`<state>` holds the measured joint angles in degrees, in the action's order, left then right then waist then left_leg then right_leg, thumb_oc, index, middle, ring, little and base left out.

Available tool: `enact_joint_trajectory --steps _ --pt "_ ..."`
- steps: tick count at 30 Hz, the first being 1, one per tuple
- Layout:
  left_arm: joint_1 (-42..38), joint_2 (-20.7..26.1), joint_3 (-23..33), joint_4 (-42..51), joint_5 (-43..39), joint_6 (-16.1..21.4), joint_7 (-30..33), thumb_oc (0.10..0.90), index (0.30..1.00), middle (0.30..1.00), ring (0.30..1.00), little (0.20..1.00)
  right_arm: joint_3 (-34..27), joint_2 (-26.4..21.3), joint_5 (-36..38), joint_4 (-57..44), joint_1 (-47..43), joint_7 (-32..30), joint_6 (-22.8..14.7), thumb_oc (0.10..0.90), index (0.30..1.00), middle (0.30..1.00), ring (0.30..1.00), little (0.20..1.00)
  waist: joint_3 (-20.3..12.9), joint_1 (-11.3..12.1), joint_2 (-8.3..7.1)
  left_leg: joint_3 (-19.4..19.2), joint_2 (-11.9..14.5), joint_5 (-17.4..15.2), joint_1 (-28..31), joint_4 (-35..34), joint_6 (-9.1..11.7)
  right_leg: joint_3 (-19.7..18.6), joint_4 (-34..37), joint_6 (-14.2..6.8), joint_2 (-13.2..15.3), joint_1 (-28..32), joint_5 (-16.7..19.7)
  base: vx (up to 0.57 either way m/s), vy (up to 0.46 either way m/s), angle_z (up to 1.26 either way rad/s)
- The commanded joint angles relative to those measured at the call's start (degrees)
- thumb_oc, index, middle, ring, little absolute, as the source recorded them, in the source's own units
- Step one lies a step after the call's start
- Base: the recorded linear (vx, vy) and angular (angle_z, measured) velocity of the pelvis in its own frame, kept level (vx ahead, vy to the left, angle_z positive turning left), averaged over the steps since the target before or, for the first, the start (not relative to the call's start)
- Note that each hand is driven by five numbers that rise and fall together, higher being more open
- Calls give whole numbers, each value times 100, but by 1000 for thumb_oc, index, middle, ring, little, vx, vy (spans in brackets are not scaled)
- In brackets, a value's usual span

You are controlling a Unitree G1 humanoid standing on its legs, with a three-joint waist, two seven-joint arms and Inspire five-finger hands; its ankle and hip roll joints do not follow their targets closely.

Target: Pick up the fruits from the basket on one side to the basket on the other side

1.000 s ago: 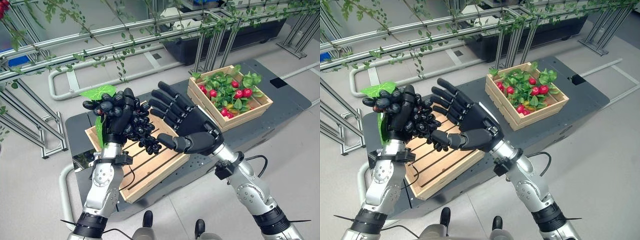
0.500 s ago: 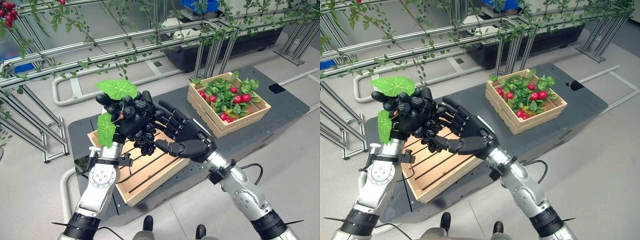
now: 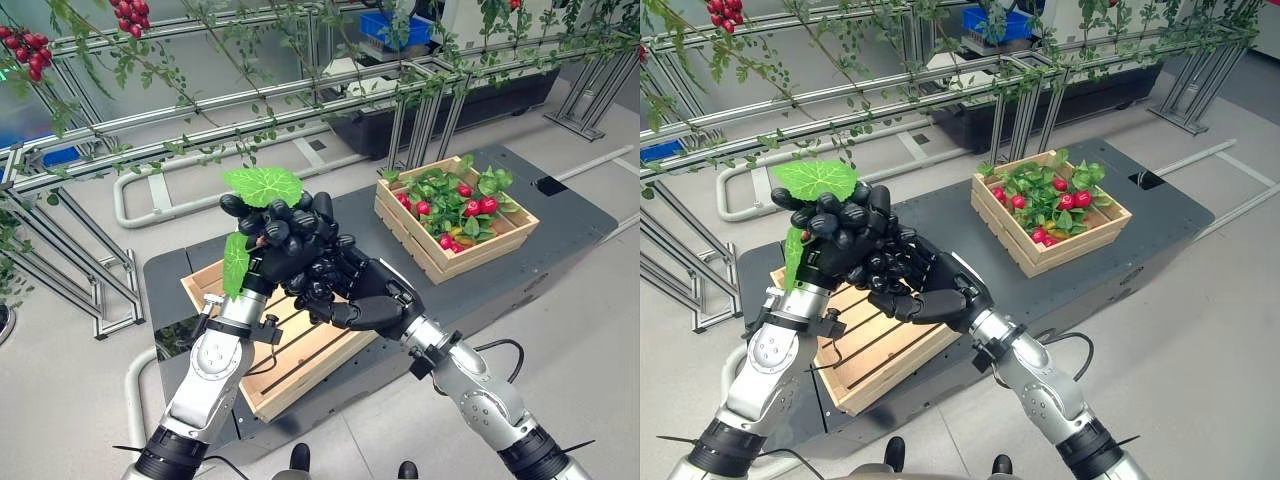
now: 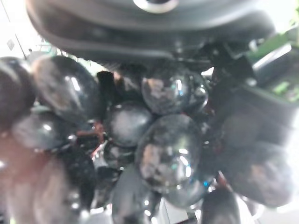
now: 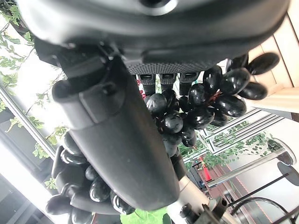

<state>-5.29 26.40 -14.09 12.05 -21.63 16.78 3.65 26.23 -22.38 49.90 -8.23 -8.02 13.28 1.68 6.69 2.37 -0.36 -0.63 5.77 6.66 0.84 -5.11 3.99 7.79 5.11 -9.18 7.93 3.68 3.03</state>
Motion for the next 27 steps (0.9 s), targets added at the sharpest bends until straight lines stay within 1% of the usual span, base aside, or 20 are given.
enact_joint_trajectory --steps 1,3,4,7,11,12,13,14,15,16,17,21,27 --pt "-534 -23 56 522 -467 644 -81 400 300 300 300 300 32 314 500 -279 -213 260 -721 800 900 900 900 900 -654 93 -82 57 -136 -717 243 11 -152 23 -11 233 12 -40 -31 0 0 0" --pt "-523 -10 35 488 -526 645 -123 400 300 300 300 300 18 333 667 -286 -222 358 -685 800 900 900 900 900 -661 97 -87 58 -136 -720 246 11 -155 24 -11 231 11 -37 -33 0 0 0" --pt "-498 -8 27 465 -577 698 -195 400 300 300 300 300 9 353 816 -280 -218 545 -655 800 900 900 900 900 -675 103 -87 53 -130 -716 241 11 -155 28 -11 232 10 -37 -39 0 0 0" --pt "-470 -10 34 499 -678 699 -310 400 300 300 300 300 63 369 938 -340 -201 905 -590 800 900 900 900 900 -681 121 -83 67 -128 -713 234 11 -161 28 -11 236 7 -41 -39 0 0 0" --pt "-469 -6 10 524 -692 582 -384 400 300 300 300 300 92 343 990 -360 -164 1181 -533 800 900 900 900 900 -700 124 -95 75 -124 -711 233 11 -159 25 -11 233 6 -42 -38 0 0 0" --pt "-452 18 19 493 -704 598 -385 400 300 300 300 300 94 303 1023 -373 -154 1345 -471 800 900 900 900 900 -706 120 -96 66 -118 -705 232 11 -157 16 -11 233 2 -48 -36 0 0 0" --pt "-451 21 20 491 -705 599 -387 400 300 300 300 300 96 300 1018 -378 -150 1338 -475 800 900 900 900 900 -708 120 -96 68 -119 -705 232 11 -157 15 -11 233 1 -48 -36 0 0 0" --pt "-446 32 25 484 -701 611 -403 400 300 300 300 300 104 283 1022 -398 -132 1237 -503 590 585 585 585 585 -716 120 -98 75 -121 -705 234 11 -158 7 -11 238 -1 -47 -37 0 0 0" --pt "-451 31 20 480 -694 627 -410 400 300 300 300 300 99 282 1064 -375 -135 1183 -488 461 392 392 392 392 -718 117 -98 72 -120 -702 237 11 -159 7 -11 238 2 -43 -36 0 0 0" --pt "-461 31 27 473 -688 656 -417 400 300 300 300 300 98 301 1020 -319 -144 1162 -506 400 300 300 300 300 -723 116 -98 65 -119 -697 236 11 -161 2 -11 241 -1 -43 -34 0 0 0" --pt "-468 27 24 452 -645 733 -418 400 300 300 300 300 94 325 938 -278 -120 1124 -526 400 300 300 300 300 -726 110 -95 73 -118 -702 245 11 -168 -11 -11 249 -7 -34 -43 0 0 0" --pt "-494 31 27 490 -605 824 -396 400 300 300 300 300 100 330 861 -201 -80 1080 -560 400 300 300 300 300 -726 103 -90 67 -116 -697 240 11 -169 -19 -11 242 -3 -49 -32 0 0 0" --pt "-558 -13 -10 529 -497 972 -389 400 300 300 300 300 76 333 547 -60 -42 668 -613 400 300 300 300 300 -739 74 -90 65 -113 -692 245 11 -168 -51 -11 243 -2 -53 -26 0 0 0"
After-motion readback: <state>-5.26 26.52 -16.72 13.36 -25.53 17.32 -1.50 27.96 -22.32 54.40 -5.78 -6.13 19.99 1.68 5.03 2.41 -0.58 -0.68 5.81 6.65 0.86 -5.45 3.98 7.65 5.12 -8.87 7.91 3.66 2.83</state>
